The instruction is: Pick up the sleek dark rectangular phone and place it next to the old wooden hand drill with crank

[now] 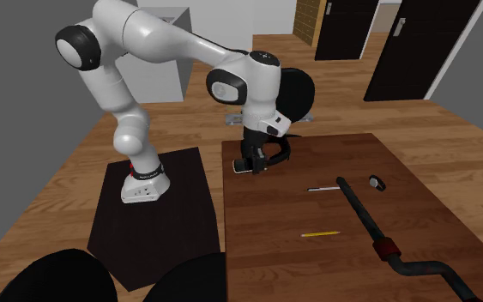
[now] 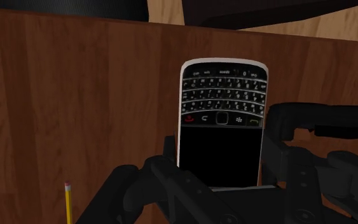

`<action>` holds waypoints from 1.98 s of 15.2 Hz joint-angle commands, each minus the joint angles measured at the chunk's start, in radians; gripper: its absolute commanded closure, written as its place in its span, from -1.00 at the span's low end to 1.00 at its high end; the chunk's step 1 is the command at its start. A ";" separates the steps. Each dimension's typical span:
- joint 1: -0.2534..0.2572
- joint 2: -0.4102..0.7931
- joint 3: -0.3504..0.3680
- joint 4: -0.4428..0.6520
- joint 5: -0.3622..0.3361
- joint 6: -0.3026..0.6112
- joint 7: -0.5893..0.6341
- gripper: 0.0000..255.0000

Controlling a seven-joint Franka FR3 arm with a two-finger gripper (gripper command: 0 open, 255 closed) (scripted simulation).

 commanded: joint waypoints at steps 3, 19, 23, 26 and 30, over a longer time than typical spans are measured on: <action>0.002 -0.010 0.005 0.046 -0.003 -0.055 0.006 1.00; -0.135 0.478 -0.073 0.499 0.273 -0.118 -0.269 1.00; -0.133 0.487 -0.070 0.455 0.280 -0.068 -0.275 1.00; -0.133 0.496 -0.066 0.425 0.287 -0.031 -0.281 1.00; -0.134 0.510 -0.061 0.389 0.299 0.016 -0.289 1.00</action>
